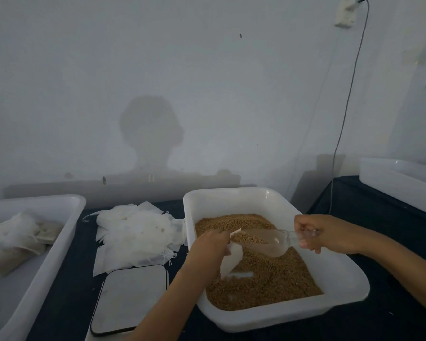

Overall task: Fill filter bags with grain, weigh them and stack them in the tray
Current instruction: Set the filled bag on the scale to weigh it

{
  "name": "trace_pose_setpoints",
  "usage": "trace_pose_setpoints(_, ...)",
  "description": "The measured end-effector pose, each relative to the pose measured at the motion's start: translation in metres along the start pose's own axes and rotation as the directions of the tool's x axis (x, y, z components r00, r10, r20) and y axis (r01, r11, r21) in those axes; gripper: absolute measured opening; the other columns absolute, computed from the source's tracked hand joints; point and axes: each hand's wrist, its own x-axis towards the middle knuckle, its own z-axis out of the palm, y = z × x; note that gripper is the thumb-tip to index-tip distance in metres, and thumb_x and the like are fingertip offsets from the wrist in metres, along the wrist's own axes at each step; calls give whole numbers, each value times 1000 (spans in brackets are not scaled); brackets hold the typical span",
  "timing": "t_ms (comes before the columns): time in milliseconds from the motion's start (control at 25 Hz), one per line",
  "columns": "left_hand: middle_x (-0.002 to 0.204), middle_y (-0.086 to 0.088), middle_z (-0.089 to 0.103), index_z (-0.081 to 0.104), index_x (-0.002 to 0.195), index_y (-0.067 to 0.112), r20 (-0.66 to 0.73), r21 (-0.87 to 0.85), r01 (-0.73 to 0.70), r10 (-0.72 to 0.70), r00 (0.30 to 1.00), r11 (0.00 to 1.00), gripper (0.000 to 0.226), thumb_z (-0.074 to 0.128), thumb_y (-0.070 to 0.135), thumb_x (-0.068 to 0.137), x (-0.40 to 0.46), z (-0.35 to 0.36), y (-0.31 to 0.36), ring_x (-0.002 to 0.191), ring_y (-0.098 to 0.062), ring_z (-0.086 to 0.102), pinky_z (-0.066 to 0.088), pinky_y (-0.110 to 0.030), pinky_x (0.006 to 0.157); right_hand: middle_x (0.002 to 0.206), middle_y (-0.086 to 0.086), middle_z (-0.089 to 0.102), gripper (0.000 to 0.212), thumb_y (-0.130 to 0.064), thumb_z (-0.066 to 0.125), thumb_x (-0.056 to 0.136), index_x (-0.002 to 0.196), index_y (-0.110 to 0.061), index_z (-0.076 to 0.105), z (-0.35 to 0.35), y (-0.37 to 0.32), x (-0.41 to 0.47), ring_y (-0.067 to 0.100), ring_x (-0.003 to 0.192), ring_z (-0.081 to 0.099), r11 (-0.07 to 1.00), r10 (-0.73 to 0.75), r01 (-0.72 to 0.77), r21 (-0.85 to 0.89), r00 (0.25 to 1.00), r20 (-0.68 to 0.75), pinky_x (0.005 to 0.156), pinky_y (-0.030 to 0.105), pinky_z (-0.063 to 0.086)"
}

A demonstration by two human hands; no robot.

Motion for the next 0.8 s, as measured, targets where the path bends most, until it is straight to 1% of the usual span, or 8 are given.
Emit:
trace_pose_setpoints(120,120,-8,58,58,116,7,-15,14,-24,25,1000,1000,25,55,19,94,-1,-1,1,113,-21,50,39,-28,89,86,6,61,14,-19,63,91,83,-14,53,-3,-4,0,20,77,59,998,22,-22,-58,1000,-4,81,44,52)
trace_pose_setpoints(200,119,-7,59,60,116,8,-29,19,-40,41,999,999,24,55,19,94,-2,-2,1,113,-20,49,39,-28,89,90,7,63,13,-22,63,90,84,-16,53,-4,-8,1,24,81,62,989,35,-35,-142,999,-3,81,43,52)
trace_pose_setpoints(320,117,-5,59,61,113,9,-58,14,-60,60,996,998,22,55,19,94,-6,-3,0,111,-18,49,40,-26,88,88,-2,58,18,-27,64,90,80,-25,49,-10,-17,2,13,76,59,948,61,-56,-313,998,8,76,35,50)
trace_pose_setpoints(440,117,-4,60,63,111,10,-72,0,-85,85,994,996,21,56,19,94,-8,-6,2,111,-17,50,39,-24,88,84,-6,57,19,-28,65,89,80,-26,48,-15,-28,6,9,74,56,911,81,-61,-409,996,32,70,30,45)
trace_pose_setpoints(600,116,-4,60,64,111,9,-67,-10,-100,99,993,995,21,56,19,94,-10,-8,2,110,-17,51,40,-24,87,85,-4,57,16,-29,65,89,89,-21,51,-20,-40,12,8,74,55,881,94,-56,-469,994,57,67,25,42)
trace_pose_setpoints(800,114,-4,61,65,108,8,-67,-34,-95,93,993,995,20,56,17,93,-10,-10,3,108,-17,52,40,-23,85,83,-5,56,16,-29,65,89,89,-21,51,-21,-43,14,6,71,54,870,98,-56,-490,993,61,66,24,42)
